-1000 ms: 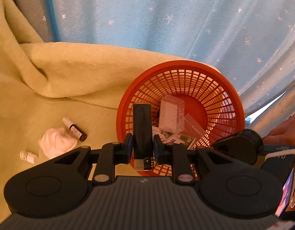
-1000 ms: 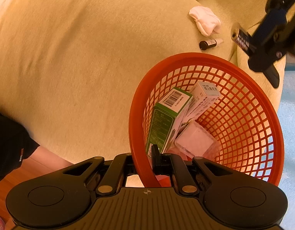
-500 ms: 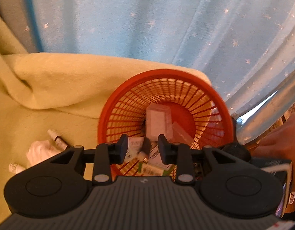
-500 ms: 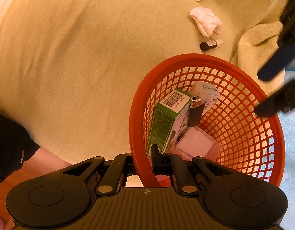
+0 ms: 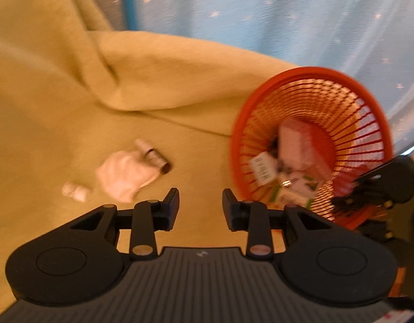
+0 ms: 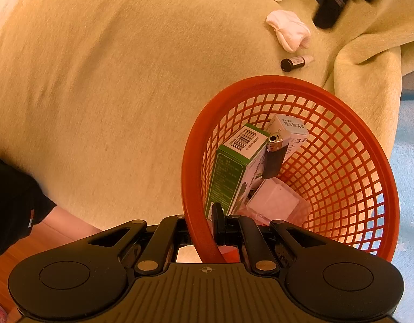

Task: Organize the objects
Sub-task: 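Move the left tool to the white tissue and grasp it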

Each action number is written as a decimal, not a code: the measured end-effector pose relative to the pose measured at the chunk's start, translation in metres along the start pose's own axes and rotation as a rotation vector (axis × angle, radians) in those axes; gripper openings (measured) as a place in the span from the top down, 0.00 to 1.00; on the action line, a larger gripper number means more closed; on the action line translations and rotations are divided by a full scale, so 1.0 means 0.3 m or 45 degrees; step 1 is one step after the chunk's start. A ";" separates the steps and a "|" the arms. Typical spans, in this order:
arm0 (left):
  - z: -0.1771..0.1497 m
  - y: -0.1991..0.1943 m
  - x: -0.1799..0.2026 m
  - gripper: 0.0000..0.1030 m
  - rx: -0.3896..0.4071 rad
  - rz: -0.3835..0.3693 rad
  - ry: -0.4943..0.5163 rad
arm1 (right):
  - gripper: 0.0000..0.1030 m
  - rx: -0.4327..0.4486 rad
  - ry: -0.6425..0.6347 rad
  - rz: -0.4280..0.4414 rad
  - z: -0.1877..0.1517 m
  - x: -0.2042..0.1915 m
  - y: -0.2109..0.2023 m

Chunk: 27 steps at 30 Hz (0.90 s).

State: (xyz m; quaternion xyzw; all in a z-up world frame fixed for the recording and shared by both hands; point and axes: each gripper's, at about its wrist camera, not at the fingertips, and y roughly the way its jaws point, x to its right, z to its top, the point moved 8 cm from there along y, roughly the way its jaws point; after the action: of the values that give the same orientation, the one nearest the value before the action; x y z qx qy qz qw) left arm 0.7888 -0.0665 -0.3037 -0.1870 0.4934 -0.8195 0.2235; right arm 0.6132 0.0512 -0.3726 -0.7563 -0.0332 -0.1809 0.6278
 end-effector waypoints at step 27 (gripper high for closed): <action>-0.048 0.339 -0.197 0.38 -0.021 0.215 0.269 | 0.97 -0.007 0.012 0.046 0.016 0.022 -0.005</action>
State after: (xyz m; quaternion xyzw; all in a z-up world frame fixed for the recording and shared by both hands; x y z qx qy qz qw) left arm 0.8488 -0.0656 -0.4059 -0.0593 0.5349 -0.8088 0.2371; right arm 0.6200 0.0549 -0.3700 -0.7575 -0.0161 -0.1733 0.6292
